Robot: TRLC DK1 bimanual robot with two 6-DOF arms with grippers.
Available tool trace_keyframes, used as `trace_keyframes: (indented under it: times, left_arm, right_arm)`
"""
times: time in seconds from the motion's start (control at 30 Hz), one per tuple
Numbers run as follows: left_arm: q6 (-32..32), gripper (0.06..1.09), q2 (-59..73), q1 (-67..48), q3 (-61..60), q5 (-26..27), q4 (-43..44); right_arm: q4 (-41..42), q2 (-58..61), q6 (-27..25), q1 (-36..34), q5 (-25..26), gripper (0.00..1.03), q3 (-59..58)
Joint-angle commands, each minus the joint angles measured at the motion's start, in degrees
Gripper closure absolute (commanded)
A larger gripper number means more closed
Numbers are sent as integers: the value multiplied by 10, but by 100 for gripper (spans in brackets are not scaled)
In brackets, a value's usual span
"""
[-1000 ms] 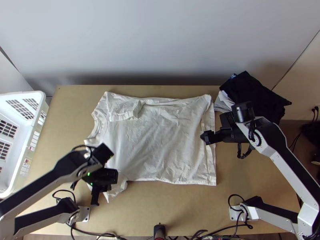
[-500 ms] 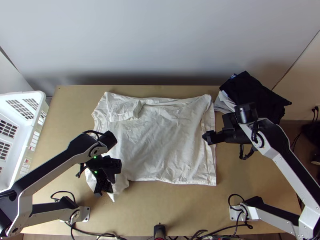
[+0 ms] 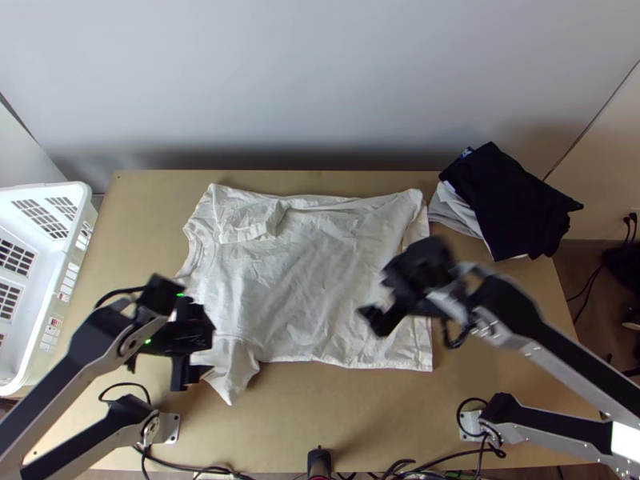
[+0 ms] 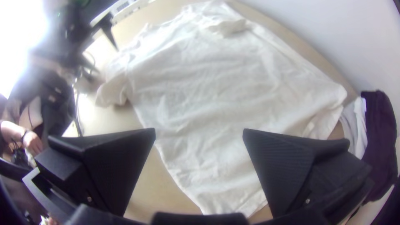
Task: Fold the t-shirt
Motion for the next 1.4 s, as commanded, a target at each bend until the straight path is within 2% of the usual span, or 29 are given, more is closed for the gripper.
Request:
trace_keyframes:
  times: [0.0, 0.2, 0.37, 0.47, 0.53, 0.6, 0.7, 0.8, 0.97, 1.03, 1.07, 1.17, 1.37]
  left_arm:
    - [71, 10, -106, 118, -71, -26, 28]
    - [98, 10, -124, 170, -52, -35, -89]
    - [91, 10, -77, 201, -50, -34, -101]
    - [84, 10, 3, 242, -35, -34, -104]
    - [83, 10, 55, 281, -12, -30, -103]
    - [73, 10, 102, 314, 19, 0, -86]
    - [2, 10, 171, 317, 100, 62, -72]
    - [-91, 10, 229, 294, 190, 117, -69]
    - [-215, 10, 327, 241, 320, 162, -69]
    - [-249, 10, 358, 220, 364, 181, -69]
    - [-261, 10, 371, 211, 385, 190, -69]
    - [-294, 10, 403, 183, 444, 206, -67]
    - [-357, 10, 489, 161, 559, 270, -67]
  right_arm:
    - [33, 61, -70, 135, 61, 5, -12]
    - [52, 106, -73, 136, 61, 5, 11]
    - [52, 132, -56, 126, 60, 5, 11]
    - [39, 138, -3, 90, 52, 5, 12]
    - [28, 137, 35, 36, 24, 5, 13]
    - [28, 133, 78, -39, -8, 5, 20]
    - [28, 133, 122, -146, -56, 5, 40]
    - [28, 133, 166, -232, -66, 5, 59]
    - [10, 165, 221, -371, -129, 5, 127]
    - [-11, 195, 247, -411, -205, 10, 166]
    - [-21, 212, 256, -430, -232, 10, 188]
    - [-29, 264, 285, -465, -259, 9, 236]
    - [-34, 333, 260, -475, -278, 5, 293]
